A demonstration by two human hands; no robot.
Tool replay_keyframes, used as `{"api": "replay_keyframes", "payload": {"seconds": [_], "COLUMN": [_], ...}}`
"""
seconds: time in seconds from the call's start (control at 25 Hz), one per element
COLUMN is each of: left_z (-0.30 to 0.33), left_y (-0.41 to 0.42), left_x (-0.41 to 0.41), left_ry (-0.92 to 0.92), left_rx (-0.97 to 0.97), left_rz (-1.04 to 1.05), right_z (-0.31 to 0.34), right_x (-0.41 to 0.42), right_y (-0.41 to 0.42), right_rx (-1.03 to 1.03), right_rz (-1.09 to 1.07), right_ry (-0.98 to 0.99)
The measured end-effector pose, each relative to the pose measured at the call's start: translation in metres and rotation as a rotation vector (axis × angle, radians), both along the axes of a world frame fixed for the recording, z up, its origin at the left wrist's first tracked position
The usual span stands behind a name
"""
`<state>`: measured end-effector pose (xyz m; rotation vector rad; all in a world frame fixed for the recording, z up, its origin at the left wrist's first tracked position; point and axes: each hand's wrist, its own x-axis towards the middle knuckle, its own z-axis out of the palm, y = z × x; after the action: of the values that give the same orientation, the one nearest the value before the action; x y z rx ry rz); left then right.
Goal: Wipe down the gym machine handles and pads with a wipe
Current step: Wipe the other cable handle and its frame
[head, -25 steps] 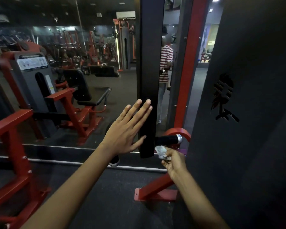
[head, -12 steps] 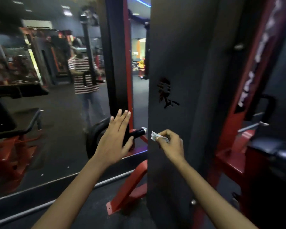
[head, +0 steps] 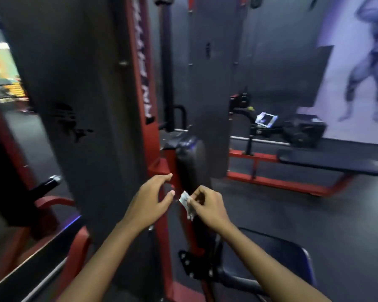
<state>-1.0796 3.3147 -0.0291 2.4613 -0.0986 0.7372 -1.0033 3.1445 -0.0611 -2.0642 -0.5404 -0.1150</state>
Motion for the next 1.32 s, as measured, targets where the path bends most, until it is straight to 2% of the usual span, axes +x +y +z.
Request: {"api": "replay_keyframes", "payload": {"seconds": [0.32, 0.56, 0.68, 0.84, 1.0, 1.32], "left_z": [-0.031, -0.07, -0.074, -0.077, -0.08, -0.094], "left_y": [-0.233, -0.441, -0.52, -0.589, -0.632, -0.688], "left_x": [0.089, 0.105, 0.117, 0.143, 0.194, 0.355], "left_ry": [0.108, 0.224, 0.251, 0.298, 0.308, 0.328], "left_rx": [-0.18, -0.284, -0.293, -0.295, -0.313, -0.391], "left_rz": [-0.29, -0.434, -0.476, -0.531, -0.533, -0.48], "right_z": [-0.002, -0.022, -0.026, -0.023, -0.023, -0.027], "right_x": [0.013, -0.003, -0.002, 0.014, 0.064, 0.23], "right_y": [-0.281, -0.465, -0.542, -0.614, -0.658, -0.705], "right_rx": [0.111, 0.191, 0.179, 0.175, 0.198, 0.194], "right_rz": [-0.555, -0.723, -0.793, -0.859, -0.899, -0.8], "right_ry": [0.088, 0.208, 0.215, 0.188, 0.168, 0.184]}}
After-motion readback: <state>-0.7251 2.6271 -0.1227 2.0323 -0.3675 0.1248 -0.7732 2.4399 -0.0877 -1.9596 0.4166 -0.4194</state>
